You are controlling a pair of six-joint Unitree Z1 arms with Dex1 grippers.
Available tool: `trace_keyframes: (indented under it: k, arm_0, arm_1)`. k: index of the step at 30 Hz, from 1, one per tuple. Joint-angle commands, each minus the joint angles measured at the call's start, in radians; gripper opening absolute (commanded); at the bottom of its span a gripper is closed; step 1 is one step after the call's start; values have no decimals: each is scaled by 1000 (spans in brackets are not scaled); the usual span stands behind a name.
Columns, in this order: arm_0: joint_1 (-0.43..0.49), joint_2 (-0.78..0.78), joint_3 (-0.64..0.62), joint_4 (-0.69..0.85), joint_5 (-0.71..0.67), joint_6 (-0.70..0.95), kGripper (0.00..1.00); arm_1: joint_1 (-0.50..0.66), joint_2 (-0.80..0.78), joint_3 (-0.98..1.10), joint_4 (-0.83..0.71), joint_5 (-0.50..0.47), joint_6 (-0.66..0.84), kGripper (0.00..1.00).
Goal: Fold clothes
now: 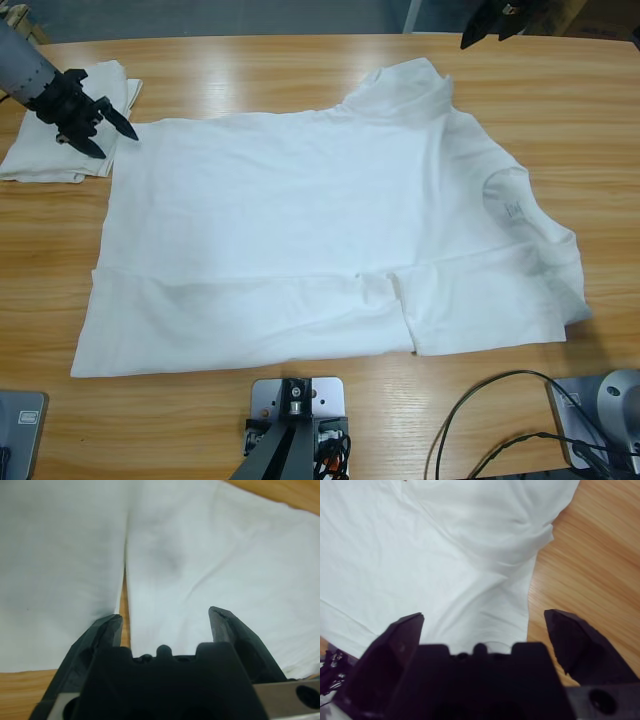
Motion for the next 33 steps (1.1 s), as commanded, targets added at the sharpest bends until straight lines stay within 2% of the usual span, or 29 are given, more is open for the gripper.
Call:
trace_keyframes:
  k: [1,11,15,24,33]
  arm_0:
    - [8,32,70,-60,13,-37,706]
    - [-74,57,40,-78,13,-77,706]
    - [-70,55,39,-78,28,-82,706]
    - [0,34,38,-78,78,-82,706]
    - [-26,64,-29,-78,78,-93,706]
  arm_1:
    - [-10,77,35,10,18,10,982]
    - [-10,75,33,10,20,10,982]
    - [-10,72,35,10,23,10,982]
    - [-10,75,38,10,27,10,987]
    - [-10,76,41,10,27,6,987]
